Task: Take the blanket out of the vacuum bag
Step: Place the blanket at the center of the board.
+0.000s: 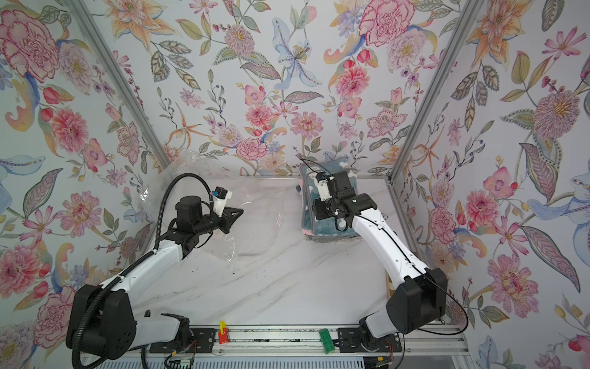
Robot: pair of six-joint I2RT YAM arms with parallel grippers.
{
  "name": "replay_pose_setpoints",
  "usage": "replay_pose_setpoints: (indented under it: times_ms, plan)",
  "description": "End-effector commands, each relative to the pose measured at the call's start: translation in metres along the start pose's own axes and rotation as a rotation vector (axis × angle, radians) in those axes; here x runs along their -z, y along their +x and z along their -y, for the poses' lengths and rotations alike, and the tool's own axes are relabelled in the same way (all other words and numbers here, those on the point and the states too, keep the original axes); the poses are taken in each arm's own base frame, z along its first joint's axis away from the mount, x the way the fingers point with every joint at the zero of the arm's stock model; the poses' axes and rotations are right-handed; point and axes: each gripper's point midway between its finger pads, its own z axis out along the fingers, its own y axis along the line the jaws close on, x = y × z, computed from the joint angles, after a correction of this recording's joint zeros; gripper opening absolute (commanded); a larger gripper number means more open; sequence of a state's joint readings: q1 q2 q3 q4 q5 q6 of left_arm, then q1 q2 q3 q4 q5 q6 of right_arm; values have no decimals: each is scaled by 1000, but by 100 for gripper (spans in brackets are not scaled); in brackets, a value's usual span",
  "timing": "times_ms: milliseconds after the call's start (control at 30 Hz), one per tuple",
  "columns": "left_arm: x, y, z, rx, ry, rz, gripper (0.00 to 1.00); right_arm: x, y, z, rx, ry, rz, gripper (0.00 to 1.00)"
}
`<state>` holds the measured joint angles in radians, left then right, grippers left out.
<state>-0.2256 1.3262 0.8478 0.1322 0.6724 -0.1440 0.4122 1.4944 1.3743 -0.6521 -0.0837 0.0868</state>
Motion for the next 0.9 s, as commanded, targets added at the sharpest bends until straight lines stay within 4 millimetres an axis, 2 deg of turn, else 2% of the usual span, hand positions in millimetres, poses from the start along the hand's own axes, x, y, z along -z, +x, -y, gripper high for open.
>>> replay_pose_setpoints:
  times_ms: [0,100,167,233,367,467,533,700,867]
  plan:
    - [-4,-9,-2,-33,-12,4,2,-26,19,8,-61,45,-38,36]
    - [-5,-8,-3,-30,-12,-1,2,-38,35,17,-63,103,-80,36]
    - [-6,-7,-3,-29,-13,-3,2,-36,32,19,-58,120,-71,35]
    - [-6,-7,-3,-28,-12,-3,2,-24,17,15,-56,107,-24,36]
    - [-6,-7,-2,-28,-8,-3,2,7,-31,7,-50,67,109,37]
    - [-7,-6,-3,-28,-11,-6,2,17,-60,14,-82,33,166,36]
    - [-7,-5,-4,-28,-13,-9,2,17,-74,28,-111,33,186,36]
    - [-9,0,-3,-6,1,-10,1,-4,-103,77,-176,69,250,38]
    - [-15,-16,1,39,4,14,0,-28,-126,134,-266,61,357,35]
